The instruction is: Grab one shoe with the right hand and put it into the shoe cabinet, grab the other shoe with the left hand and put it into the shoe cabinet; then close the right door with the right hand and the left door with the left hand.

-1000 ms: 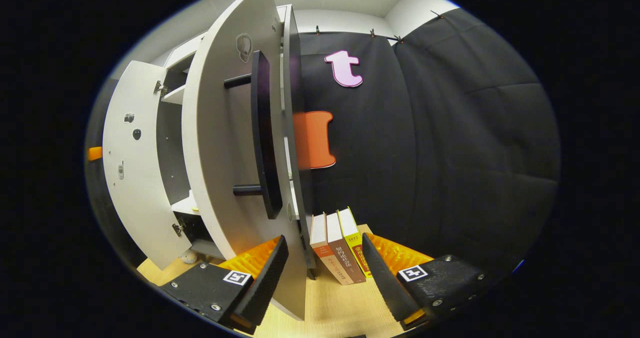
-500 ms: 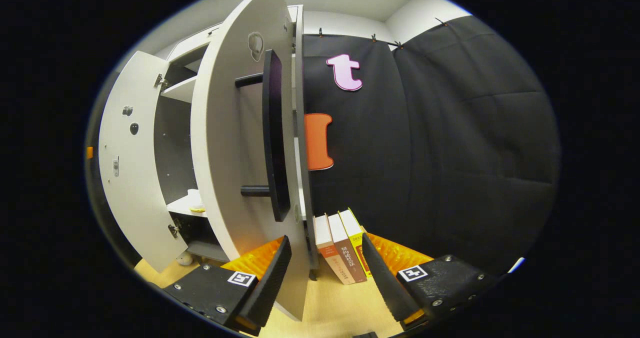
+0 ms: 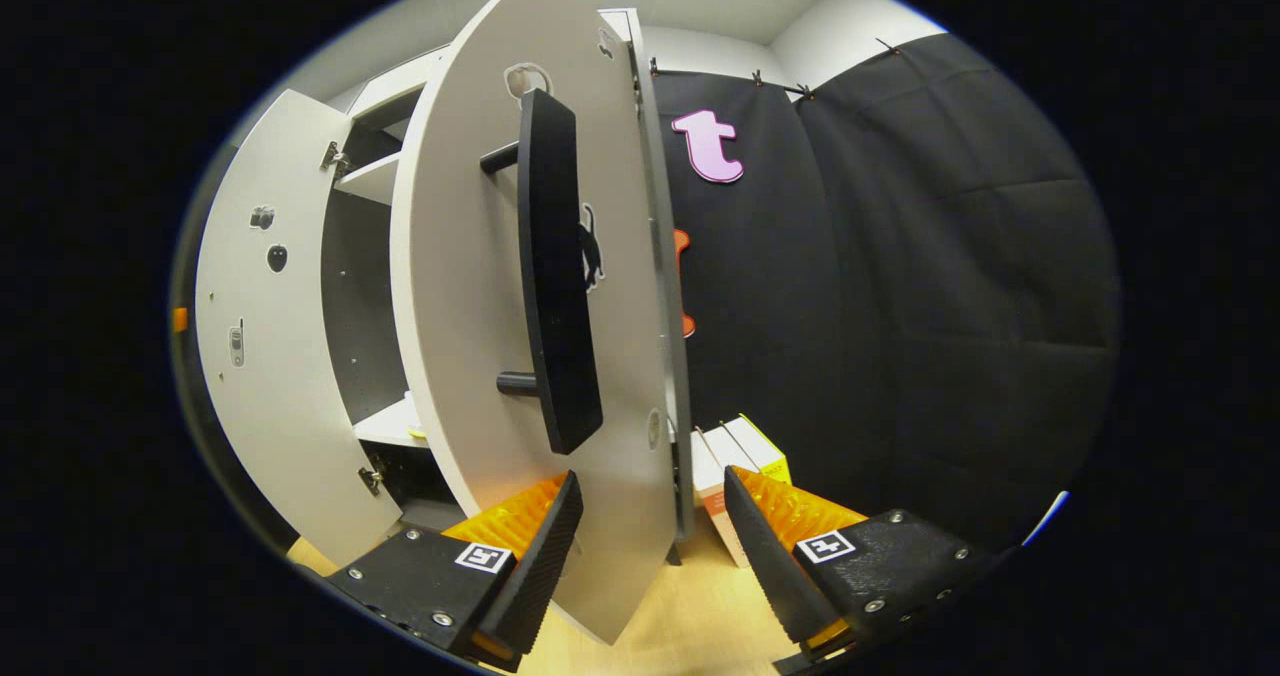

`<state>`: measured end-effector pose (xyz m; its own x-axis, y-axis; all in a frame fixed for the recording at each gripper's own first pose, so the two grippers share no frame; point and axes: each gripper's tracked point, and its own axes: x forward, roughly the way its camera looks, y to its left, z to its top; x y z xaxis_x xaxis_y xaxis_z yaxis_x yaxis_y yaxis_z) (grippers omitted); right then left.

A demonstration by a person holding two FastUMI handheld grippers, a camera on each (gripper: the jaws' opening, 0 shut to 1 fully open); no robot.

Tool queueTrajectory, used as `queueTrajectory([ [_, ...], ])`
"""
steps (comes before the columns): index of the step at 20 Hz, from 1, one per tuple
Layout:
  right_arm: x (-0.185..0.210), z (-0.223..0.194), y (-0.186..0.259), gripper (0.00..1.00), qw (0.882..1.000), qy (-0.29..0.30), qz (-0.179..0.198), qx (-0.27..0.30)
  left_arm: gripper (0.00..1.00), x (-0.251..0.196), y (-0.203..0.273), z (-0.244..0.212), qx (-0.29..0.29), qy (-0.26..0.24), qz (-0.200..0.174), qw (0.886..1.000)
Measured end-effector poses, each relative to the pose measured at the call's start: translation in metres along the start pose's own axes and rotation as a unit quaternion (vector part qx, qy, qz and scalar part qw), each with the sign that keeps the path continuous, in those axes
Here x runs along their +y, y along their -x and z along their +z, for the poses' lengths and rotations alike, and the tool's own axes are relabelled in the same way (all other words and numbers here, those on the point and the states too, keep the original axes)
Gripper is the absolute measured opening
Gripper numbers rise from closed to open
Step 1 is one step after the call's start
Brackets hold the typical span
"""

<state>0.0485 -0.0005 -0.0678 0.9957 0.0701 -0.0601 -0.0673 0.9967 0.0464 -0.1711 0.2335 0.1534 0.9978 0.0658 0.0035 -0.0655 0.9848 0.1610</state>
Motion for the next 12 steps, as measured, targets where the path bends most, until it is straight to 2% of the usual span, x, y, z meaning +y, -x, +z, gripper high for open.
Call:
queueTrajectory([
  [2, 0.018, -0.002, -0.007, 0.88, 1.000, -0.004, 0.003, -0.008, 0.99, 0.003, -0.007, -0.005, 0.006, -0.002, -0.008, 1.000],
  [7, 0.060, -0.006, -0.037, 0.89, 1.000, -0.011, 0.012, -0.022, 0.95, 0.021, -0.021, -0.006, 0.002, 0.001, -0.017, 1.000],
  [8, 0.070, -0.004, -0.045, 0.99, 1.000, -0.006, 0.014, -0.026, 0.95, 0.026, -0.023, -0.010, 0.006, 0.003, -0.016, 1.000],
  [9, 0.079, -0.005, -0.054, 0.99, 0.999, -0.002, 0.018, -0.026, 0.95, 0.030, -0.025, -0.012, 0.008, 0.005, -0.015, 1.000],
  [10, 0.087, -0.004, -0.063, 0.90, 0.999, 0.001, 0.020, -0.026, 0.95, 0.035, -0.028, -0.013, 0.012, 0.006, -0.013, 1.000],
  [12, 0.099, 0.001, -0.074, 0.90, 0.999, 0.010, 0.020, -0.029, 0.97, 0.043, -0.029, -0.017, 0.015, 0.009, -0.009, 1.000],
])
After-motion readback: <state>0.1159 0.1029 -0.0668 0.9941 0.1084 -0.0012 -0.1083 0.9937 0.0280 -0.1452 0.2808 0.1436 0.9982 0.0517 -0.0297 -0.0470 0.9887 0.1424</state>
